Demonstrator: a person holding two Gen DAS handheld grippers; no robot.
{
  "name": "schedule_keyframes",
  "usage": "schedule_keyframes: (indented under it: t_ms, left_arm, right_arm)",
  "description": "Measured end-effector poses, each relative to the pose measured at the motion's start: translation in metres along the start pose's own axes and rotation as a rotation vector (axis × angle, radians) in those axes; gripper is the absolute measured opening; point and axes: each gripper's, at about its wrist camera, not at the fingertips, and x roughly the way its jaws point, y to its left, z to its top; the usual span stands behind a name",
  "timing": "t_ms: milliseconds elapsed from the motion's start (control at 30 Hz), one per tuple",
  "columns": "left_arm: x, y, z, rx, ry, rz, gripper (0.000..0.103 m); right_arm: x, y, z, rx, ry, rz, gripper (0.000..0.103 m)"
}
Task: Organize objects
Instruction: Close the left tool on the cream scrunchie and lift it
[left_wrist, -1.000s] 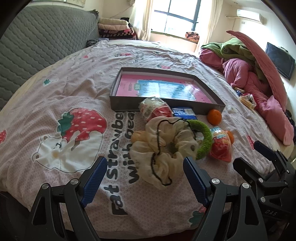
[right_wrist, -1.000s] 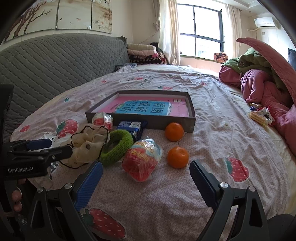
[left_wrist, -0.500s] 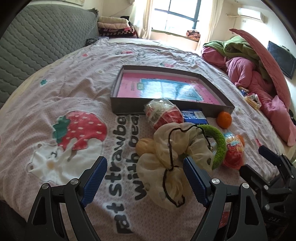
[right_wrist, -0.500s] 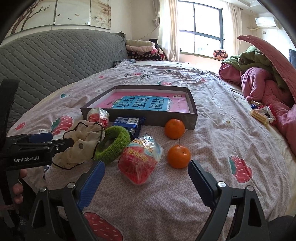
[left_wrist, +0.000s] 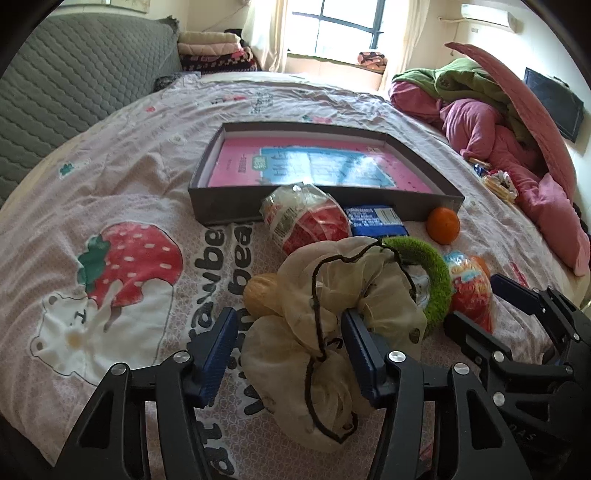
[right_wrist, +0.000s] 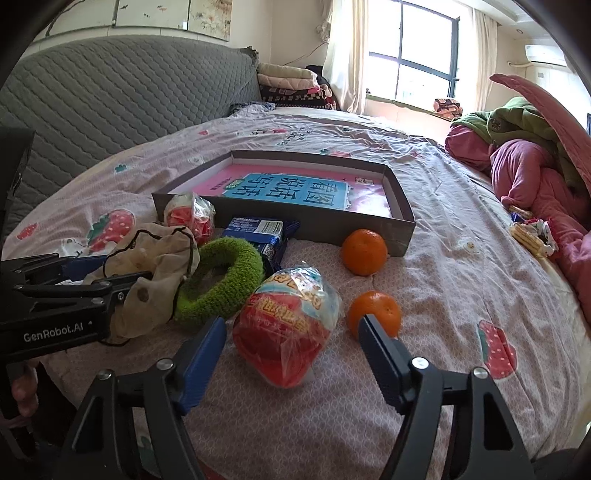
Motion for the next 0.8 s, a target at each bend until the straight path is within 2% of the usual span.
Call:
schedule_keyframes:
  t_ms: [100, 200, 233, 300, 433, 633, 800]
  left_arm:
    - [0.002, -0.001, -0.001, 0.002, 0.001, -0.005, 0.045]
    - [0.001, -0.002, -0.002, 0.003, 0.0, -0.018, 0.035]
    - [0.001, -0.002, -0.003, 0.003, -0.001, -0.023, 0.028]
    - [0.0, -0.001, -0.004, -0.001, -0.001, -0.043, 0.023]
    - [-0.002, 0.006, -0.005, -0.037, -0.002, -0.087, 0.019]
    - [-0.013, 0.014, -0.003, -0.082, -0.033, -0.125, 0.018]
    - [-0.026, 0.015, 0.004, -0.082, -0.07, -0.127, 0.018]
  right_arm:
    - [0.005, 0.001, 0.002, -0.01, 0.008, 0.003, 0.07]
    - [0.009, 0.005, 0.003, -0.037, 0.011, -0.004, 0.062]
    - [0.01, 0.007, 0.002, -0.05, 0.014, -0.003, 0.06]
    - [0.01, 0.008, 0.001, -0.056, 0.01, 0.006, 0.058]
    - [0.007, -0.001, 0.002, -0.015, -0.005, 0.039, 0.056]
    - [-0.003, -0.009, 0.006, 0.017, -0.051, 0.043, 0.056]
    - [-0.011, -0.007, 0.009, 0.005, -0.088, 0.037, 0.056]
